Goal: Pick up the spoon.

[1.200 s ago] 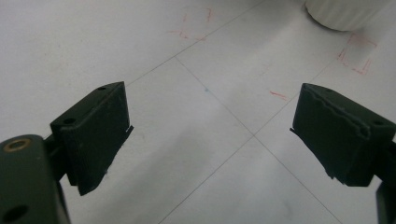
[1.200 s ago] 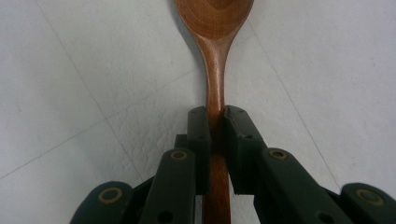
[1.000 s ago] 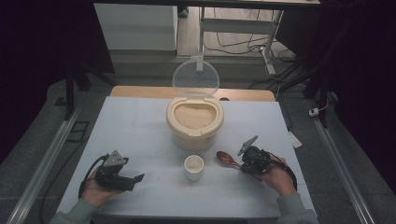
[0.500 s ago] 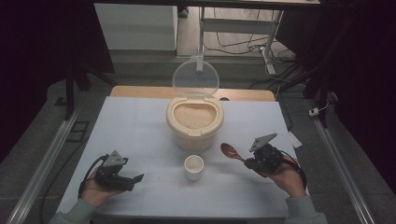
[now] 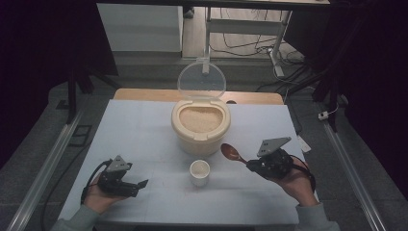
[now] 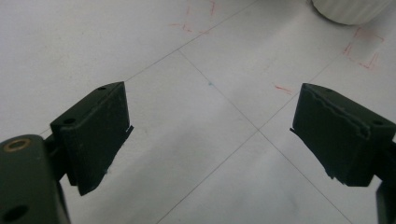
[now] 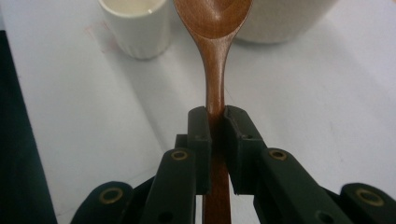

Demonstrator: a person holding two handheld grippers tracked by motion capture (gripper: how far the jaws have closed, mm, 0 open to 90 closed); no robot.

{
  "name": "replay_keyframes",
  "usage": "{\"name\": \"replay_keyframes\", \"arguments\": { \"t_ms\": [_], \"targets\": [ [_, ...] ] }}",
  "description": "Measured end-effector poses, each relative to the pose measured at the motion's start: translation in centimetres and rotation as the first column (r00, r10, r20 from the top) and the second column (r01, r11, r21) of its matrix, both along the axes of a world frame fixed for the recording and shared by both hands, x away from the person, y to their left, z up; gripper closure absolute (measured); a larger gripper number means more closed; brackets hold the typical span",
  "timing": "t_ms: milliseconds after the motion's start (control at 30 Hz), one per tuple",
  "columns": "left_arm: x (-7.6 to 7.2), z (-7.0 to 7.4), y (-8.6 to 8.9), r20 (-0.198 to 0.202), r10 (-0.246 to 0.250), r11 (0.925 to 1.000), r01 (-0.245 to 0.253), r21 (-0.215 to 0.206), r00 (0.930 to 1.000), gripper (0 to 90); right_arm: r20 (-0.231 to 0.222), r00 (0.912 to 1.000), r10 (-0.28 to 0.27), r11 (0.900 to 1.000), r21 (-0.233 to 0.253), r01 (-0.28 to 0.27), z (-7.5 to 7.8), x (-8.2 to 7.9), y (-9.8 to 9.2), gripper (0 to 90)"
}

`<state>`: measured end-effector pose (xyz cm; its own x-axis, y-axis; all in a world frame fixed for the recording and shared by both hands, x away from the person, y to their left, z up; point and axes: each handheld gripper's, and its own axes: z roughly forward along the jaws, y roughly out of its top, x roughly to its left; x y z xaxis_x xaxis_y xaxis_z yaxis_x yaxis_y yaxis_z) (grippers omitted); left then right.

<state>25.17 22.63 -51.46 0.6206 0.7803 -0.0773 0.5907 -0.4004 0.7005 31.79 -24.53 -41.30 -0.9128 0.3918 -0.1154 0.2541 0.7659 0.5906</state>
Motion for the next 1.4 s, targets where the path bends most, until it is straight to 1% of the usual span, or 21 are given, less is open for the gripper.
{"name": "replay_keyframes", "arguments": {
  "t_ms": [133,167,267,433,600,800,833,867,1000,1067,1133,1233,1267,1333,1400],
  "targets": [
    [0.0,0.0,0.0,-0.001,0.0,1.0,0.0,0.001,1.0,11.0,0.009,0.9998,0.017,1.0,0.008,-0.017,0.2,-0.2,0.5,80.7],
    [0.0,0.0,0.0,0.0,0.0,1.0,0.0,0.001,1.0,10.9,0.014,0.9995,0.029,1.0,0.009,-0.029,0.3,-0.4,1.0,80.6],
    [0.0,0.0,0.0,-0.002,0.002,1.0,-0.002,0.0,1.0,10.9,0.024,0.9987,0.046,0.999,0.015,-0.046,0.5,-0.6,1.6,80.7],
    [0.0,0.0,-0.1,-0.002,0.001,1.0,-0.001,0.0,1.0,10.9,0.039,0.9957,0.085,0.996,0.009,-0.085,1.1,-0.9,2.9,80.6],
    [0.1,0.0,-0.1,-0.007,0.004,1.0,-0.004,-0.009,1.0,10.9,0.039,0.992,0.12,0.993,-0.005,-0.12,1.3,-1.1,4.5,80.6],
    [0.0,0.1,0.0,-0.003,0.001,0.9999,-0.001,-0.012,1.0,11.0,0.041,0.9857,0.163,0.986,-0.024,-0.162,1.4,-0.9,6.7,80.6],
    [0.0,0.1,0.0,-0.003,0.001,0.9999,-0.001,-0.012,1.0,11.0,0.041,0.9857,0.163,0.986,-0.024,-0.162,1.4,-0.9,6.7,80.6],
    [0.0,0.1,0.0,-0.003,0.0,0.9999,0.0,-0.012,1.0,11.0,0.042,0.9825,0.182,0.983,-0.025,-0.181,1.3,-0.9,7.5,80.6],
    [0.1,0.0,0.0,-0.004,-0.001,0.9999,0.001,-0.012,1.0,11.0,0.046,0.9762,0.212,0.977,-0.039,-0.21,1.3,-0.9,8.9,80.6],
    [0.0,0.0,0.0,-0.004,-0.001,0.9999,0.001,-0.011,1.0,10.9,0.046,0.9737,0.223,0.974,-0.037,-0.221,1.3,-1.0,9.5,80.6],
    [0.0,0.0,0.0,-0.004,-0.001,0.9999,0.001,-0.011,1.0,10.9,0.05,0.9693,0.241,0.97,-0.034,-0.239,1.0,-0.9,10.0,80.6],
    [0.0,0.0,0.0,-0.005,0.0,0.9999,0.0,-0.011,1.0,10.9,0.045,0.9681,0.246,0.969,-0.042,-0.245,0.7,-1.0,10.5,80.6],
    [0.0,0.0,0.0,-0.006,-0.001,0.9999,0.001,-0.011,1.0,11.0,0.045,0.9642,0.261,0.965,-0.051,-0.259,0.6,-1.0,10.8,80.6],
    [0.0,0.0,-0.1,-0.006,-0.001,1.0,0.001,-0.009,1.0,10.9,0.045,0.9651,0.258,0.966,-0.046,-0.256,0.4,-1.1,11.0,80.6],
    [0.0,0.0,-0.1,-0.006,-0.001,1.0,0.001,-0.008,1.0,11.0,0.043,0.9632,0.265,0.963,-0.062,-0.263,0.4,-1.1,11.2,80.6]
  ]
}}
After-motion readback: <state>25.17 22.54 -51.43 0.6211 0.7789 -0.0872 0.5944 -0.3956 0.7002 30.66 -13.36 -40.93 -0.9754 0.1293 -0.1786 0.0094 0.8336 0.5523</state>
